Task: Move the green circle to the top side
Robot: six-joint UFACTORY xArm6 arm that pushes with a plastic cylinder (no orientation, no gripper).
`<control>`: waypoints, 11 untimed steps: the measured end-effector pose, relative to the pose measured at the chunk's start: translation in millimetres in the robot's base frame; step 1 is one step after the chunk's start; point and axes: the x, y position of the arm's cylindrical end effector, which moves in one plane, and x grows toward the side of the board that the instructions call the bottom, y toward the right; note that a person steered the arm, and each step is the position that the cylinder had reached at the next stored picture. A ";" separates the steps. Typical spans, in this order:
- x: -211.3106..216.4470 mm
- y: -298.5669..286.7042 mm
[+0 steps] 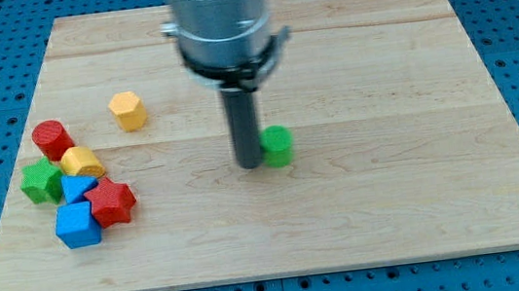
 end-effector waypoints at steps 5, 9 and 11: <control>-163.2 180.1; -124.4 130.7; -135.3 90.5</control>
